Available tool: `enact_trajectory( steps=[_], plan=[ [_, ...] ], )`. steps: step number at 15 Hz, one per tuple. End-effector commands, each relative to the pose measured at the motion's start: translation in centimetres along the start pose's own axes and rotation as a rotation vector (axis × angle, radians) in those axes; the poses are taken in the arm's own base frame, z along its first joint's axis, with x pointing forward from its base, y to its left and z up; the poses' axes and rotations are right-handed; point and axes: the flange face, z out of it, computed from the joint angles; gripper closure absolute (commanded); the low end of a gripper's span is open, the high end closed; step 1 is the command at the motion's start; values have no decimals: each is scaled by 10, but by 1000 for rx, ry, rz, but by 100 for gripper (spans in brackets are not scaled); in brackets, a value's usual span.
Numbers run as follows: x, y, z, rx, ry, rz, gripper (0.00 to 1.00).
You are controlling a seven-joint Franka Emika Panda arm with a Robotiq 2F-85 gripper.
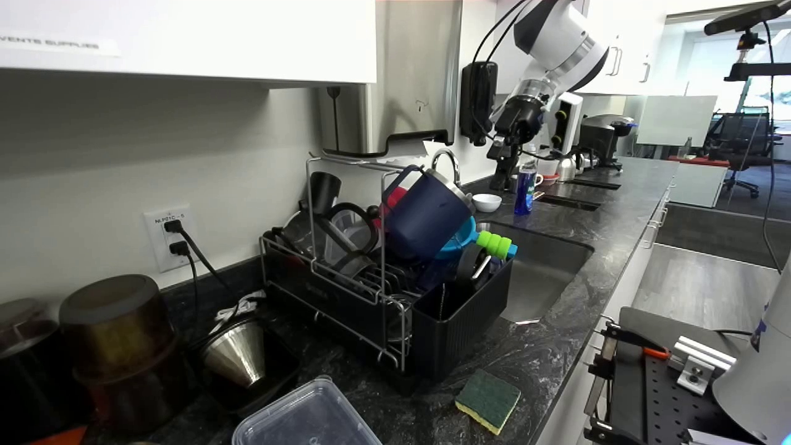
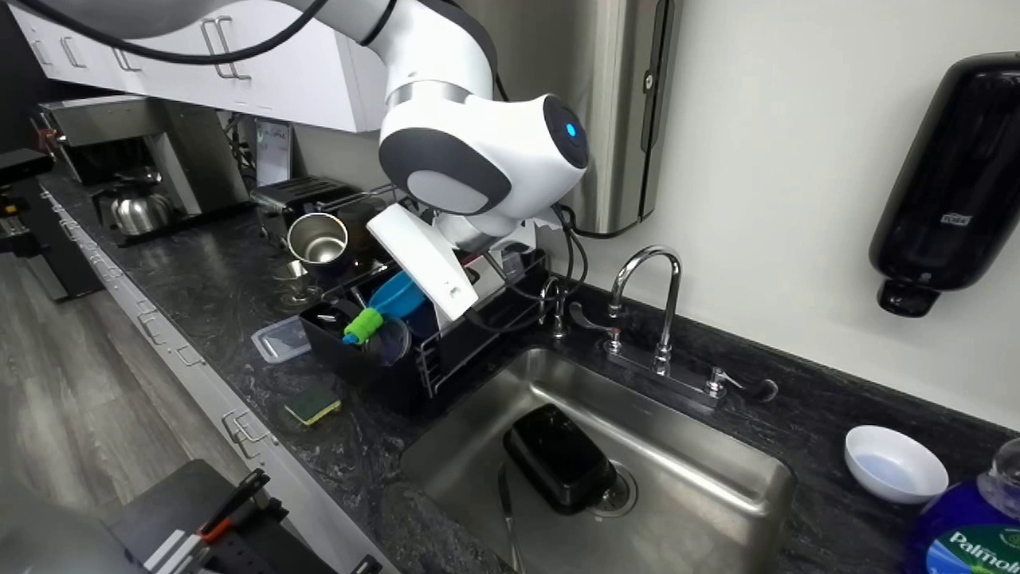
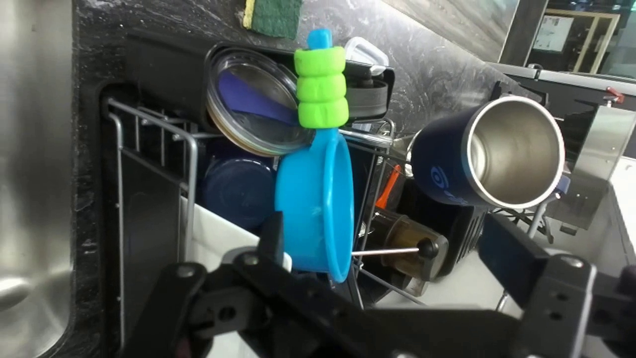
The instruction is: Remove the dark blue thermos from the sink and place it on the dishrack
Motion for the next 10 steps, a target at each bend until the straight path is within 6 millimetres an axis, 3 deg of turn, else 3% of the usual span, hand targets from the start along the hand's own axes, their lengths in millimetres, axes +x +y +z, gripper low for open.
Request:
enact_trajectory(
  steps=[1, 10],
  plan=[
    [2, 3, -11, -72, -11, 1, 0],
    [8, 33, -41, -271, -16, 18, 0]
  ],
)
